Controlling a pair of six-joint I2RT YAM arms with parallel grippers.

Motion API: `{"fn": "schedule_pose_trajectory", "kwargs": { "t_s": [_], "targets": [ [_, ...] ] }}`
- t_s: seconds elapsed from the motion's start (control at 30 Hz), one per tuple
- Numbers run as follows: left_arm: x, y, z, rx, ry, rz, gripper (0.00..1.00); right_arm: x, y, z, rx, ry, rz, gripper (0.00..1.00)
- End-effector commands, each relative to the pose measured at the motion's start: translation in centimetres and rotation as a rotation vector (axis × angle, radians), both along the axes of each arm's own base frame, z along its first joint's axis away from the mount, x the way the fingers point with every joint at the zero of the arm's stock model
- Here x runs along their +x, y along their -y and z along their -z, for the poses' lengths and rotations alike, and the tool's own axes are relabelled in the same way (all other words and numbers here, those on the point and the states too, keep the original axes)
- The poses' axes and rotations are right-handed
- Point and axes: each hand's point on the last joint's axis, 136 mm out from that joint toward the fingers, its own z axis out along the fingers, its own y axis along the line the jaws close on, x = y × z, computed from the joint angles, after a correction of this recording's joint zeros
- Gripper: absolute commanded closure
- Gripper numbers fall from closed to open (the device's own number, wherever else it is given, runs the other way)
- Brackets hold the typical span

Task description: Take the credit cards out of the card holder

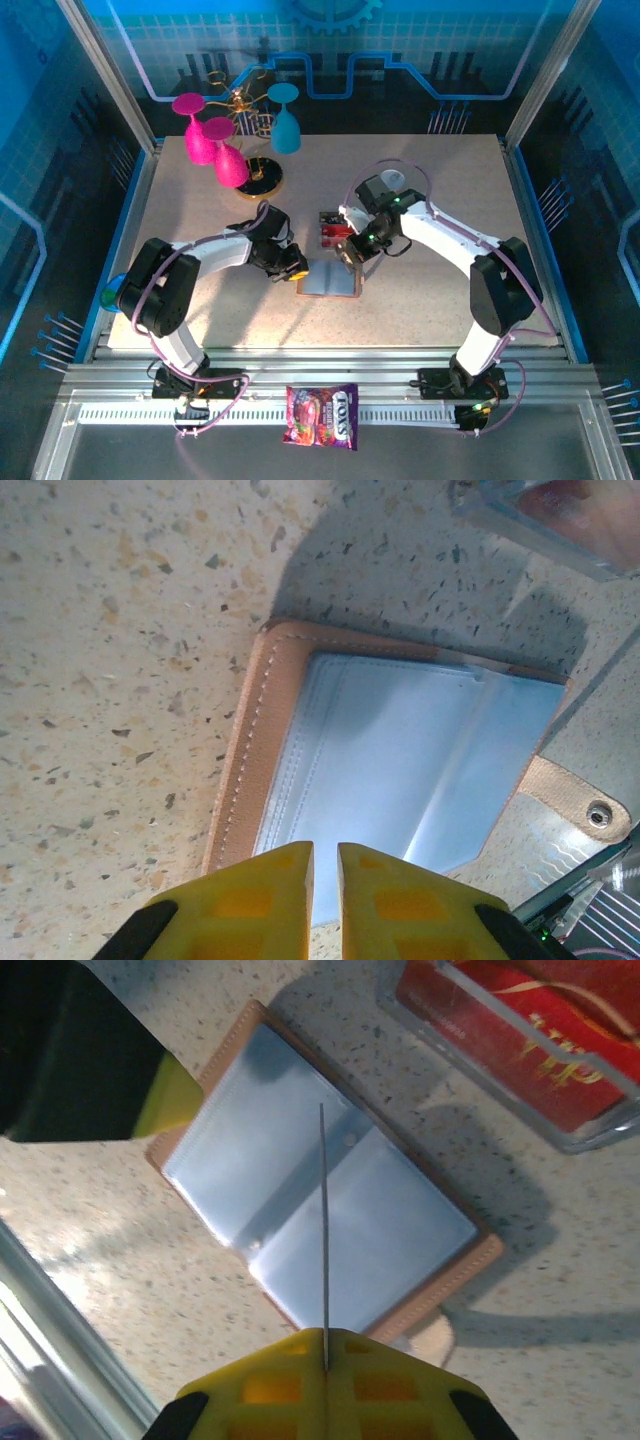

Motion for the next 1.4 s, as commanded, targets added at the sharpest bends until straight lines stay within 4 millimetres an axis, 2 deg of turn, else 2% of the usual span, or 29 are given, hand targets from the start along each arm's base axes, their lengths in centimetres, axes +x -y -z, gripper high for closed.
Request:
{"fn": "schedule_pose_trajectory", "kwargs": {
  "t_s": [0.0,0.27,0.57,0.9,1.37],
  "targets": [
    [-0.3,-0.7,-0.4,0.009,0.015,0.001,0.85,0.0,1.0,0.3,-0.117,0.056,-0.142,0.97],
    [-0.3,-0.8,-0.7,0.002,0.025,-0.009,0.84,-0.1,-0.1,-0.5,-0.135,0.148,-0.425,0.96],
    [-0.7,-1.5,-0.8,0.005,0.032,-0.027,0.84,1.5,-0.4,-0.9,-0.211,0.162,-0.597,0.99],
    [-1.3,-2.3,-0.9,0.007,0.037,-0.053,0.84,5.8,-0.3,-1.2,-0.302,0.2,-0.666,1.0],
    [-0.8,-3.0,-1.2,0.004,0.065,-0.084,0.84,10.3,-1.0,-2.4,-0.343,0.262,-0.718,1.0]
  ]
}}
